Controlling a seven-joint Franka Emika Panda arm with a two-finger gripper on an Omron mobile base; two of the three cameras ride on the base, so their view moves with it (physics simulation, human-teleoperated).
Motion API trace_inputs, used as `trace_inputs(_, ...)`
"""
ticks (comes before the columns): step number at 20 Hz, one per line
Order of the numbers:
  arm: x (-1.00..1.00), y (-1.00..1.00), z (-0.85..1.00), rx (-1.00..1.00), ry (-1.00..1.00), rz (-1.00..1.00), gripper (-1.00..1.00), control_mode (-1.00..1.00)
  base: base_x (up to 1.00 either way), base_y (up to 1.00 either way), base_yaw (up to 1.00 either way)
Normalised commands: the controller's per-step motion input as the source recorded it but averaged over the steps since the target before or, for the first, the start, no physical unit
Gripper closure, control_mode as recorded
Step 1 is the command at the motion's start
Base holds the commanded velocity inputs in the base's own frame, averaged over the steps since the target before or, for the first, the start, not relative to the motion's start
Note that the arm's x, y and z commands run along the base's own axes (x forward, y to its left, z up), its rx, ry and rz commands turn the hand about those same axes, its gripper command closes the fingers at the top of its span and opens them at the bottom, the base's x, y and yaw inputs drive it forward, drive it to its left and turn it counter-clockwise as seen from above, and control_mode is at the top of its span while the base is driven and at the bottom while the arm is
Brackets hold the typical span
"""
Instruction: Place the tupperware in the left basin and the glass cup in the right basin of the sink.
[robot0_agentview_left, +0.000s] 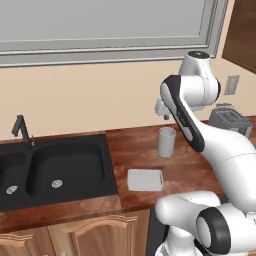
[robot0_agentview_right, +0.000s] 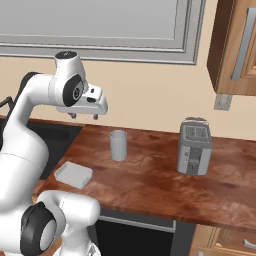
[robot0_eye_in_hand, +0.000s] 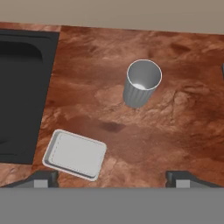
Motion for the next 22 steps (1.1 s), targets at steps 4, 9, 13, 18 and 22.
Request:
trace_inputs(4,0.0,0.0,0.0,0.0,0.0,0.0,-1.0,1.0,-0.36,0.0,0.03)
trace_inputs(9,0.0,0.0,0.0,0.0,0.0,0.0,-1.0,1.0,-0.42,0.0,0.02)
trace_inputs(13,0.0,0.0,0.0,0.0,0.0,0.0,-1.0,1.0,-0.23,0.1,0.0)
trace_inputs(18,0.0,0.0,0.0,0.0,0.0,0.0,-1.0,1.0,-0.07,0.35,0.0)
trace_inputs(22,0.0,0.0,0.0,0.0,0.0,0.0,-1.0,1.0,-0.1,0.47,-0.01)
